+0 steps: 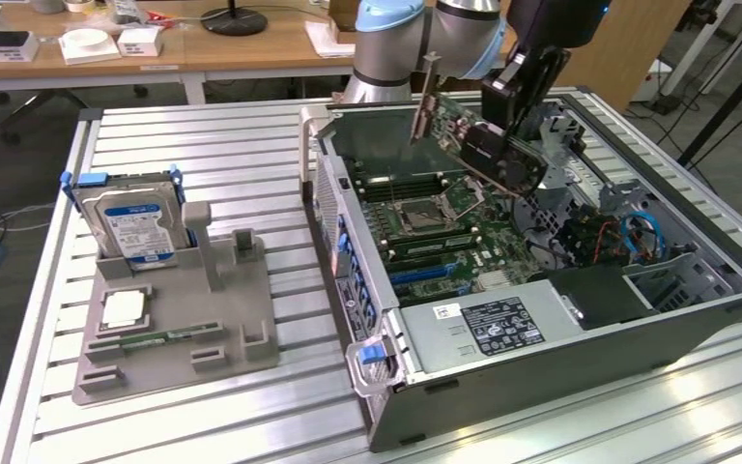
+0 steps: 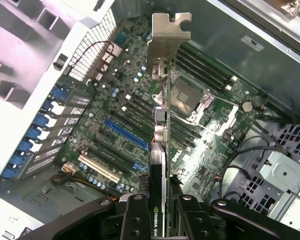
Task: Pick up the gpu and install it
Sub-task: 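Insert the gpu into the slot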
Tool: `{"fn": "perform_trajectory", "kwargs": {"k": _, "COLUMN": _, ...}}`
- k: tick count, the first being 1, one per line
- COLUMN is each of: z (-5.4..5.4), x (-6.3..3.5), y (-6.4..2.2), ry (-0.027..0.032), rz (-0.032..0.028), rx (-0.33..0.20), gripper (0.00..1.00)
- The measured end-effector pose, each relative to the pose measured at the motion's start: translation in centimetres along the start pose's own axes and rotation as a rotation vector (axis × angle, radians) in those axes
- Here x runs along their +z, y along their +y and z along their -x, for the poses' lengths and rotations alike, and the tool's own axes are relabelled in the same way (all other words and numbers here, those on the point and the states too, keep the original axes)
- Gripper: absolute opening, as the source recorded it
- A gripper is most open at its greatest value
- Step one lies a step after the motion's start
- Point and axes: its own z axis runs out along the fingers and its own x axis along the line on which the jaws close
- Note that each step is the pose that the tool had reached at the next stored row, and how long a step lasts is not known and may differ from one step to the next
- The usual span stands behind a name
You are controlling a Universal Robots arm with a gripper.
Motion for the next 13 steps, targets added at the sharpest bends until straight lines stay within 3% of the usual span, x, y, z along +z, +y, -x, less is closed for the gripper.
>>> {"fn": "perform_trajectory", "kwargs": {"k": 13, "z": 0.00, "x": -0.13, "y": 0.00, "ry": 0.0029, "rz": 0.0011, "rx": -0.081, "gripper": 0.26}}
